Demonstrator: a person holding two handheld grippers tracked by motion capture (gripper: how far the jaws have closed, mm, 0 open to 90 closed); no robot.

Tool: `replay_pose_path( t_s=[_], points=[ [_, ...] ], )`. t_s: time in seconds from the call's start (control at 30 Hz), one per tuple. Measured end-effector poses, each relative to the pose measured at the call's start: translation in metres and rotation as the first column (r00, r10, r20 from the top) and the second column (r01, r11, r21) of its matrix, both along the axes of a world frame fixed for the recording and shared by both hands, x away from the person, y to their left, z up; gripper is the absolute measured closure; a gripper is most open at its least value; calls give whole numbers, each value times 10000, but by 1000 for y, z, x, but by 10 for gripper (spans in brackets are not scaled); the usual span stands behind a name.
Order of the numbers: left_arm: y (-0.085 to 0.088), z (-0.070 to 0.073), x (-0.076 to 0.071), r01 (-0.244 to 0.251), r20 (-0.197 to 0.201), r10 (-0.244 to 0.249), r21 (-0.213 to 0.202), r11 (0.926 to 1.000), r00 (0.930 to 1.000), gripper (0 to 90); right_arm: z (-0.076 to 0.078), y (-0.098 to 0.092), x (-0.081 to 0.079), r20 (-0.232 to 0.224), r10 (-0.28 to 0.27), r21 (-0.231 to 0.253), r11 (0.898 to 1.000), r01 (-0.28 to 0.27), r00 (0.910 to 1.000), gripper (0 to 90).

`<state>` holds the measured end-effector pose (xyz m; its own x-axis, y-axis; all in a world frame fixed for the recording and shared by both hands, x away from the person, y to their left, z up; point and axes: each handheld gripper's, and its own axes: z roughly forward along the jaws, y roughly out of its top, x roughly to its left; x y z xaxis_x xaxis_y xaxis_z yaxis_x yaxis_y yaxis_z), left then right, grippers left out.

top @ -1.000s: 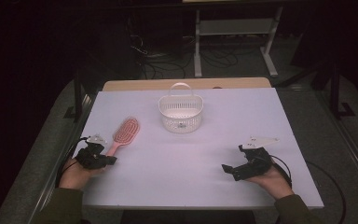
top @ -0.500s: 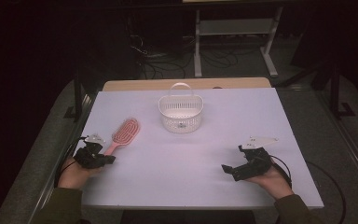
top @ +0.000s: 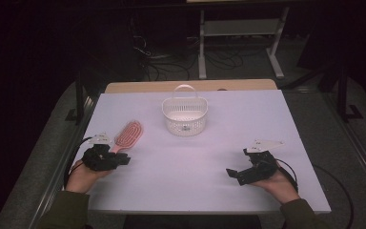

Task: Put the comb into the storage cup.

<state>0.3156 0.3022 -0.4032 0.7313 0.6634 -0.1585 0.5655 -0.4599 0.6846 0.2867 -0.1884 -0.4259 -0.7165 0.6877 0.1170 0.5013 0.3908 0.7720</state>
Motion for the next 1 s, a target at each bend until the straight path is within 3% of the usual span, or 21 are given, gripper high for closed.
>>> replay_pose_path(
  t_s=[0.2, 0.47, 0.77, 1.0],
  points=[
    [-16, 1, 0, 412, 267, -397, -621, 9972, 9989, 519, 0, 1, 0, -32, 51, 29, 10000, -51, 10000, 0],
    [-31, 0, -4, 1041, 788, -965, -990, 9896, 9922, 305, 2, 5, 0, -163, 288, 152, 9995, -286, 9995, 0],
    [-39, -6, -7, 1557, 1043, -1454, -984, 9829, 9839, 31, 8, 10, 5, -217, 590, 110, 9982, -588, 9980, 0],
    [-43, -8, -8, 1605, 1176, -1492, -935, 9826, 9818, 0, 9, 10, 8, -223, 608, 187, 9980, -604, 9979, 0]
  ],
)
